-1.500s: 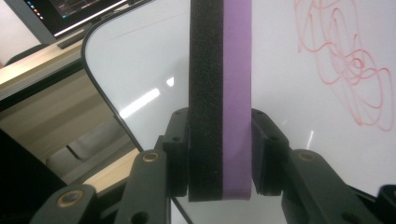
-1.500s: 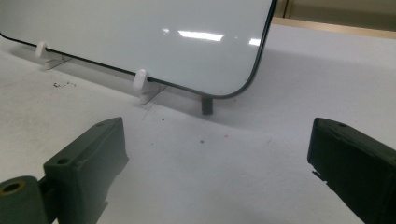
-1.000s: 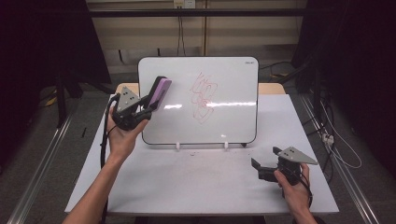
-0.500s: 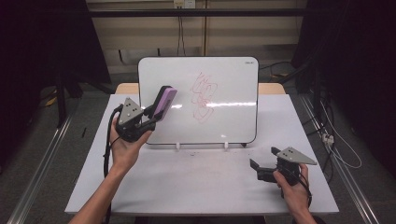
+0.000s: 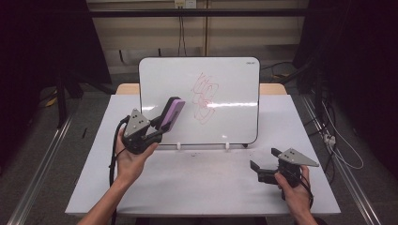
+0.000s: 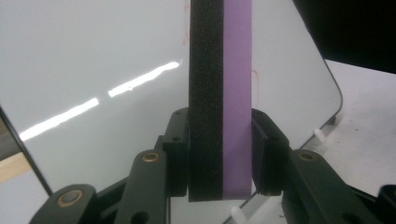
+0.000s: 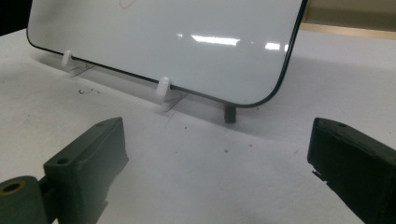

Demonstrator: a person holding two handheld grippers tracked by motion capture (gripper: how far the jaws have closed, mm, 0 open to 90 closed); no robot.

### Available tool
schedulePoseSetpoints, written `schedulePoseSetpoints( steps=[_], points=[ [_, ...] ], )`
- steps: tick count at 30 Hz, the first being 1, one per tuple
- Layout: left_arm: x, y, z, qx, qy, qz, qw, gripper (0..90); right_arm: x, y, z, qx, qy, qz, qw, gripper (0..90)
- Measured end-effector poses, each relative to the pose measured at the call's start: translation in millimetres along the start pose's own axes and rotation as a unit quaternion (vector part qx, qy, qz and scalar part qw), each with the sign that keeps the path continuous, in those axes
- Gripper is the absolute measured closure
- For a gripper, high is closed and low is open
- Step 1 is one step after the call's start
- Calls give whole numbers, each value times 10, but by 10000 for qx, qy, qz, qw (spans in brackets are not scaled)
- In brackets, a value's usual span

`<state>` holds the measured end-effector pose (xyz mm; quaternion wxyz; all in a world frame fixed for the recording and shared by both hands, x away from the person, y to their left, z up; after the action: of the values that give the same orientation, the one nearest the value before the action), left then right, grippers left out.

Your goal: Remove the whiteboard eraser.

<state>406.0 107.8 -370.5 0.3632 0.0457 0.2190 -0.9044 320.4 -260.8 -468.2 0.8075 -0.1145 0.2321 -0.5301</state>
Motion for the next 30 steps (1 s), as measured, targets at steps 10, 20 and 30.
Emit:
schedulePoseSetpoints(
  steps=[10,20,30],
  points=[
    [294,88,-48,89,-58,-346,9993,640,-309,0,158,153,166,499,9985,34],
    [500,159,-64,113,-29,-543,9985,640,-705,276,393,67,383,1097,9932,34],
    [597,238,-48,189,-230,-606,9977,640,-951,441,525,295,469,1524,9868,68]
  ],
)
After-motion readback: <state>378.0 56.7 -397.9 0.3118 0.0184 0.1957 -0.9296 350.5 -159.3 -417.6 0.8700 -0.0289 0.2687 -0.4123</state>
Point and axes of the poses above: each handheld gripper's, and its own axes: y roughly forward along the jaws, z roughly out of its top, x roughly to its right, the point moved 5 cm from there along y, roughly forward along the jaws, and after that the axes turned 10 degrees about y, right-handed, at the moved point
